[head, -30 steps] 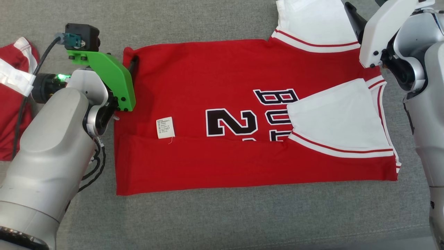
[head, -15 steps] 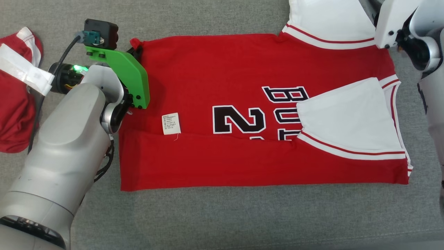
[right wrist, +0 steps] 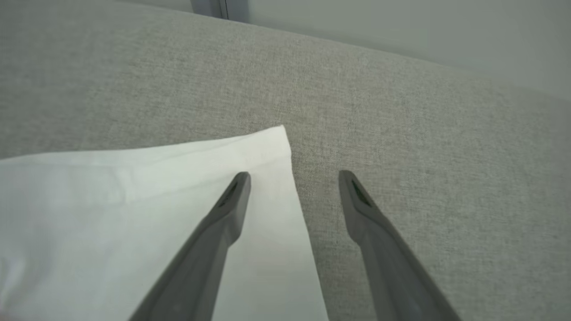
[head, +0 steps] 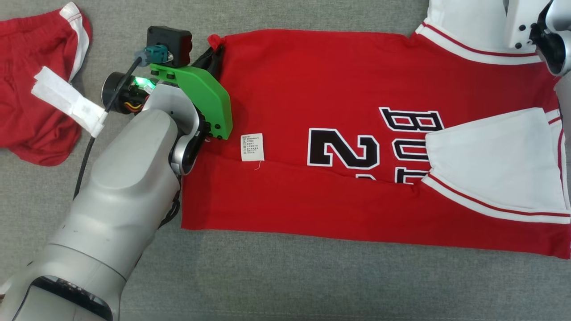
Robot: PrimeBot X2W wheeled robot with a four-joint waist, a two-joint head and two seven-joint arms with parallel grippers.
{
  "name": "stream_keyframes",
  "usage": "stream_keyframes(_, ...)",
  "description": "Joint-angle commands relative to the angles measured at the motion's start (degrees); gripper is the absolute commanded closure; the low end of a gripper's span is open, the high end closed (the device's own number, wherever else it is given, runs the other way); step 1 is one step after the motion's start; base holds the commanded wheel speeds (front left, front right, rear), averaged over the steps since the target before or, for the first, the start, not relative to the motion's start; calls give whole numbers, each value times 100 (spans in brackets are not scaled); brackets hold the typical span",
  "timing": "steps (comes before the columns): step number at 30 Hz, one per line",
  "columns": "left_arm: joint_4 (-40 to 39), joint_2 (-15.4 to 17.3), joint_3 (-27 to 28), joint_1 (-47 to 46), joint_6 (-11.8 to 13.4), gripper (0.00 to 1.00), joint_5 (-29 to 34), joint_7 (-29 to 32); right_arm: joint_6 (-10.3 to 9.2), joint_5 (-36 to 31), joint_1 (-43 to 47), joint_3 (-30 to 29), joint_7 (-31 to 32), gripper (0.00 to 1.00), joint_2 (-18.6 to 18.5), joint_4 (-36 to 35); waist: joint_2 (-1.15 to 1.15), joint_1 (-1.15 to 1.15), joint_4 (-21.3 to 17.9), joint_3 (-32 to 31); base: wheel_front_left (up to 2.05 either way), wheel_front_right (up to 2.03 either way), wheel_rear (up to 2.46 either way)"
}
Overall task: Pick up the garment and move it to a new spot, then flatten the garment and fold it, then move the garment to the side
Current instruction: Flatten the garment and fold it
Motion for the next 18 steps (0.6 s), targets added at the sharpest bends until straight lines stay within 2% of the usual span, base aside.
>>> stream_keyframes(1, 61, -55, -73, 89, -39, 100, 5, 31, -10, -114, -108, -11, 46, 0, 5, 122, 0, 0, 113, 97, 0, 0, 0)
stream_keyframes(5, 86, -156, -99, 58, -87, 100, -43, -1, -7, -190, -153, 66, 63, 0, 66, 452, 0, 0, 189, 128, 0, 0, 0)
stream_keyframes(6, 97, -168, -98, 49, -94, 100, -42, -19, -6, -178, -150, 96, 72, 55, 81, 523, 0, 0, 194, 134, 0, 0, 0)
stream_keyframes(7, 107, -174, -93, 43, -99, 100, -43, -47, -6, -136, -154, 68, 73, 100, 95, 594, 0, 0, 192, 136, 0, 0, 0)
stream_keyframes(9, 121, -167, -77, 23, -82, 100, -14, -148, -9, -131, -173, 35, -29, 100, 108, 667, 0, 0, 169, 123, 0, 0, 0)
stream_keyframes(18, 242, 43, 166, -73, 93, 100, 97, -1125, -11, 26, -72, -56, -1412, 100, 163, 574, 0, 0, -62, -252, 0, 0, 0)
